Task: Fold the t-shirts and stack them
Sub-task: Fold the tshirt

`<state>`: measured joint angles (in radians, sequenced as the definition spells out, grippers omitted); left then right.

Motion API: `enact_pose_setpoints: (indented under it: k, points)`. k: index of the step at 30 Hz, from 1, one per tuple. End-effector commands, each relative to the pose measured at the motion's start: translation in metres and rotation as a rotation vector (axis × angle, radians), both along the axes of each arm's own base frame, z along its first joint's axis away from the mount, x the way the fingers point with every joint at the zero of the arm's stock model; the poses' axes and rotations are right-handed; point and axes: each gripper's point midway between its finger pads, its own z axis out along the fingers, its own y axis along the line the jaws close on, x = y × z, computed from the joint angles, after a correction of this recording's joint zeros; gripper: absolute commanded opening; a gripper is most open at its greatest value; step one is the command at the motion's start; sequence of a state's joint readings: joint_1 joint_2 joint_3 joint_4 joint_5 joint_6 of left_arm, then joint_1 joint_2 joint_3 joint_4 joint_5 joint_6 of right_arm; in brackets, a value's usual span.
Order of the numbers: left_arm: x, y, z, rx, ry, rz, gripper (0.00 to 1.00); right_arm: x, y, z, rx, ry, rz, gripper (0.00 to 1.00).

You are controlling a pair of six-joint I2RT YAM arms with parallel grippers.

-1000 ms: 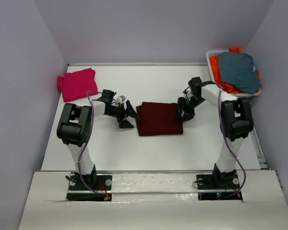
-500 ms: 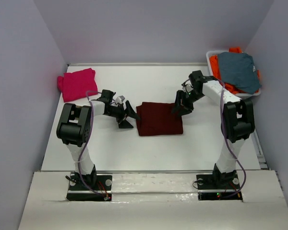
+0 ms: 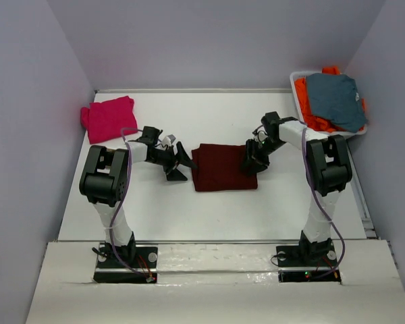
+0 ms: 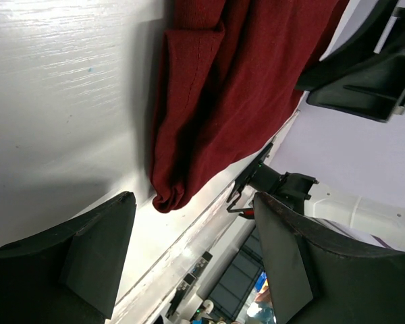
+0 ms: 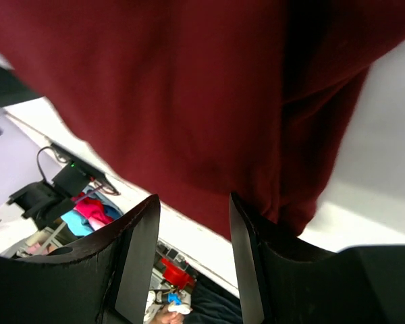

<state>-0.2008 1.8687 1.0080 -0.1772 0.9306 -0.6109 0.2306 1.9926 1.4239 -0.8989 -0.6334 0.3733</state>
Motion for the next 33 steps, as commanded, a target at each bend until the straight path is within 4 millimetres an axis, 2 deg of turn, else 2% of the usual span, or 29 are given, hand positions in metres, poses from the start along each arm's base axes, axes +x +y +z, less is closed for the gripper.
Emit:
enact_pose_setpoints:
  k: [1,5,13,17,29,33]
  points:
    - [-0.001,0.001,0.008,-0.008,-0.020,-0.008,0.81,0.009,-0.002,-0.021,-0.049,-0.028,-0.012,0.52]
    - [-0.001,0.002,0.007,-0.004,-0.016,-0.011,0.81,0.013,-0.006,-0.032,-0.087,-0.020,-0.032,0.52]
    - [0.001,0.013,-0.006,0.082,0.000,0.005,0.81,0.020,-0.005,-0.028,-0.089,-0.038,-0.032,0.52]
    - [0.003,0.012,-0.010,0.077,0.007,0.005,0.81,0.020,-0.003,-0.028,-0.074,-0.036,-0.028,0.52]
    - [0.023,-0.002,-0.001,-0.029,-0.052,-0.022,0.81,0.021,0.008,-0.019,0.011,-0.061,0.002,0.52]
    - [0.029,-0.004,-0.007,-0.039,-0.060,-0.021,0.81,0.021,0.010,-0.018,0.029,-0.060,0.007,0.52]
